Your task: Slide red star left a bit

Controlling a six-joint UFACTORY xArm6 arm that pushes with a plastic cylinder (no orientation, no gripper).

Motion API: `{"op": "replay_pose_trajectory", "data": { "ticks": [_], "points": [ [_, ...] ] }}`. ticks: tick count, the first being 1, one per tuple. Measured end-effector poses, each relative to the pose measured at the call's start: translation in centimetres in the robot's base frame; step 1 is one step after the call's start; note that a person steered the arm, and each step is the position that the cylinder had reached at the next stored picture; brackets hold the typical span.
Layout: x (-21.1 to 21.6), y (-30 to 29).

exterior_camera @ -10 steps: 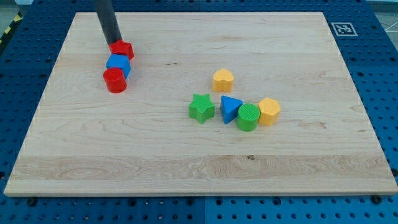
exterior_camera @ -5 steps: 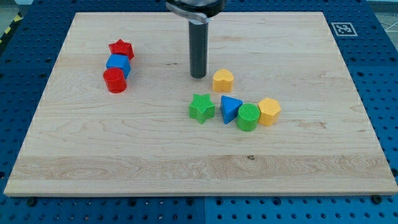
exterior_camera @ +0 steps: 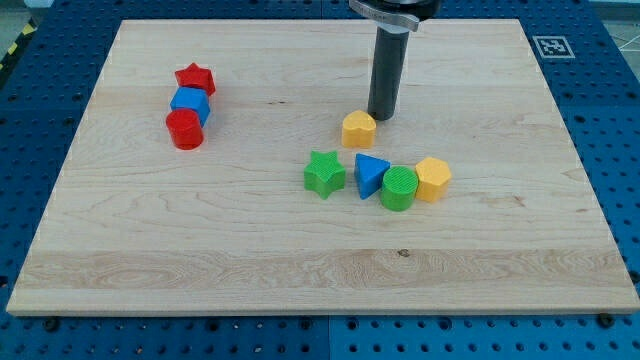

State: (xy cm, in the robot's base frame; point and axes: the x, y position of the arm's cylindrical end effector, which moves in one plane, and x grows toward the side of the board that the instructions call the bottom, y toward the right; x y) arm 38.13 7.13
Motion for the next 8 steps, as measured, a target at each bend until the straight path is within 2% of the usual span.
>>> {"op": "replay_pose_trajectory", "data": {
  "ticks": [1,3,8],
  "points": [
    [0.0,-1.8],
    [-0.7,-10.4],
    [-4.6,-19.8]
  ]
}}
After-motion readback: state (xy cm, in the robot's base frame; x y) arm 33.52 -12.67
